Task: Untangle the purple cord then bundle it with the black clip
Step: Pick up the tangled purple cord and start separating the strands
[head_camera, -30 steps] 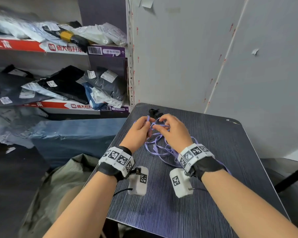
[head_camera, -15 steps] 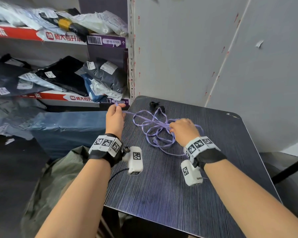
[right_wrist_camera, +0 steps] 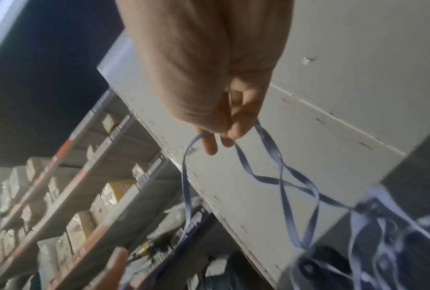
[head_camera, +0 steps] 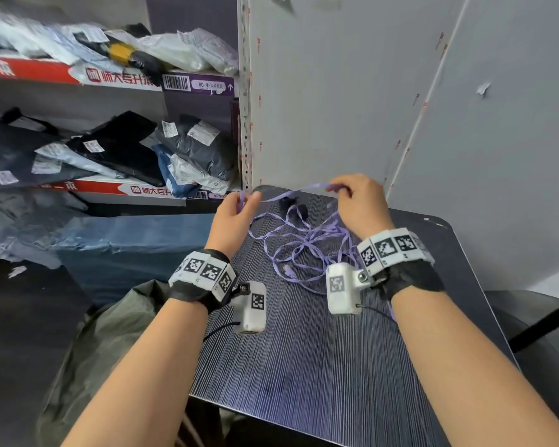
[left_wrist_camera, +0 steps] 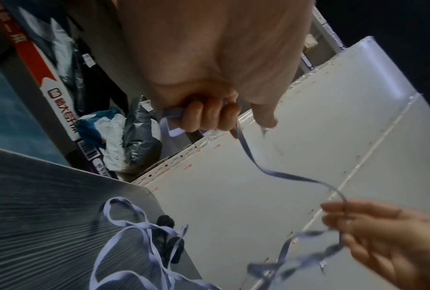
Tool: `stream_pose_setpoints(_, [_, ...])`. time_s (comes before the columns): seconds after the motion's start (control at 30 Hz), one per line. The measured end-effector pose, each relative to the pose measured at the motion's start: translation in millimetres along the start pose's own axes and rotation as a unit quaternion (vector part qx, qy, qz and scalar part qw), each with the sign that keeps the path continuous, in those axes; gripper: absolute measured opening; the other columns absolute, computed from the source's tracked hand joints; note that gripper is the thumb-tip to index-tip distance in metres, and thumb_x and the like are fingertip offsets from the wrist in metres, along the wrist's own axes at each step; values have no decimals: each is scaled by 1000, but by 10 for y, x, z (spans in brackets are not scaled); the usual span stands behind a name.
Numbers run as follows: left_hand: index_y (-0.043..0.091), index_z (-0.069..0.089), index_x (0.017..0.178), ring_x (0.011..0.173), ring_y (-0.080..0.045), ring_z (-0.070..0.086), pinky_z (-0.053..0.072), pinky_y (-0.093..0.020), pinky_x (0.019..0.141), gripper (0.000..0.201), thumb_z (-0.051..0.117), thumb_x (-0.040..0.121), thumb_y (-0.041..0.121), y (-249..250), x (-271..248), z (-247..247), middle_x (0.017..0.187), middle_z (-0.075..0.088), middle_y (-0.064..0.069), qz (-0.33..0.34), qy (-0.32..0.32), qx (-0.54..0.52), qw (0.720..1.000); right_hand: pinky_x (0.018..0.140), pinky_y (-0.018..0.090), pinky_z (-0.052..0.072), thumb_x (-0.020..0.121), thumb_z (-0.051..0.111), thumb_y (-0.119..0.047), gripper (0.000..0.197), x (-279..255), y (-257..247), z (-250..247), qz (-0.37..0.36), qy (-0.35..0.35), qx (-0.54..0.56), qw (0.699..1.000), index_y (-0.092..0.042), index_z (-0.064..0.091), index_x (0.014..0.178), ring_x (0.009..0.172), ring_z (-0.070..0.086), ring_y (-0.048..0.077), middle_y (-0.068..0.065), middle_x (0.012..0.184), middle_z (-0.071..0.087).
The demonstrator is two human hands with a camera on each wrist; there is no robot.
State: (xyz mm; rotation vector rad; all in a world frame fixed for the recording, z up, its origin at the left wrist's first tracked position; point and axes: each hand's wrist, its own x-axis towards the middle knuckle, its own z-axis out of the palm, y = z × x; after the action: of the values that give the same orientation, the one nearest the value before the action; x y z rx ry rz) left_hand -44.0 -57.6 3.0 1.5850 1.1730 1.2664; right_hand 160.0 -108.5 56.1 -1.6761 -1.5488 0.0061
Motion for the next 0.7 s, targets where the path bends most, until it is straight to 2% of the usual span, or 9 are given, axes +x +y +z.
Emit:
stream_pose_setpoints(0.07, [21, 38, 65, 53, -6, 29, 26, -17, 49, 34, 52, 95, 30, 87, 7, 40, 60, 32, 8, 31, -23, 51, 998, 79, 30, 46, 86, 45, 1, 28, 78, -88, -109, -26, 38, 11, 999, -10, 70, 90, 84, 56, 21, 9, 98, 62])
stream_pose_setpoints(0.17, [10, 56, 80, 53, -5, 37, 29, -11, 46, 27, 44, 99, 27, 189, 37, 105, 60, 41, 9, 56, -50, 86, 993, 83, 20, 32, 86, 57, -11, 12, 103, -153, -140, -81, 20, -13, 996, -11, 69, 89, 96, 48, 20, 6, 95, 55])
stream_pose_setpoints(0.27, [7, 53, 79, 54, -9, 36, 30, -13, 47, 33, 41, 100, 30, 250, 24, 161, 62, 40, 4, 61, -60, 102, 991, 95, 25, 30, 89, 60, -23, 17, 33, -112, -99, -113, 58, -21, 992, -8, 68, 83, 103, 49, 25, 7, 88, 61])
stream_pose_setpoints(0.37, [10, 45, 76, 57, -13, 35, 30, -25, 56, 34, 36, 101, 30, 264, -4, 181, 63, 38, 1, 49, -76, 94, 991, 84, 33, 42, 97, 47, -24, 21, -10, -4, -77, -52, 77, 36, 995, -8, 59, 89, 93, 52, 24, 4, 88, 59])
stream_pose_setpoints(0.47, [12, 45, 73, 59, -15, 37, 31, -29, 59, 35, 35, 101, 31, 286, -34, 176, 63, 39, 0, 43, -87, 77, 992, 95, 36, 44, 100, 36, -27, 30, -26, 159, -59, 56, -154, -11, 986, -15, 49, 125, 108, 54, 20, 5, 125, 56])
stream_pose_setpoints(0.53, [15, 43, 72, 56, -14, 36, 31, -27, 56, 35, 34, 101, 31, 296, -43, 191, 64, 40, -1, 44, -101, 76, 991, 103, 39, 39, 101, 30, -35, 46, -76, 248, -20, 94, -279, -142, 945, -23, 26, 145, 127, 45, 24, 5, 150, 33])
stream_pose_setpoints(0.57, [16, 43, 72, 55, -13, 36, 31, -26, 55, 35, 34, 101, 31, 302, -46, 207, 64, 40, -1, 41, -109, 74, 990, 99, 41, 42, 100, 28, -40, 51, -119, 261, 5, 98, -279, -191, 936, -26, 17, 148, 126, 46, 28, 5, 153, 26])
stream_pose_setpoints(0.63, [17, 43, 72, 54, -11, 35, 30, -26, 54, 33, 34, 101, 30, 305, -49, 243, 63, 39, 2, 27, -129, 53, 990, 83, 39, 49, 98, 28, -45, 54, -215, 213, 49, 86, -202, -231, 948, -28, 14, 147, 112, 55, 30, 8, 147, 29])
stream_pose_setpoints(0.7, [16, 43, 77, 55, -11, 34, 30, -28, 56, 27, 38, 100, 30, 306, -48, 287, 66, 39, 4, 10, -152, 29, 988, 87, 40, 46, 96, 38, -38, 52, -301, 159, 92, 34, -138, -219, 965, -26, 24, 145, 114, 48, 28, 8, 139, 34])
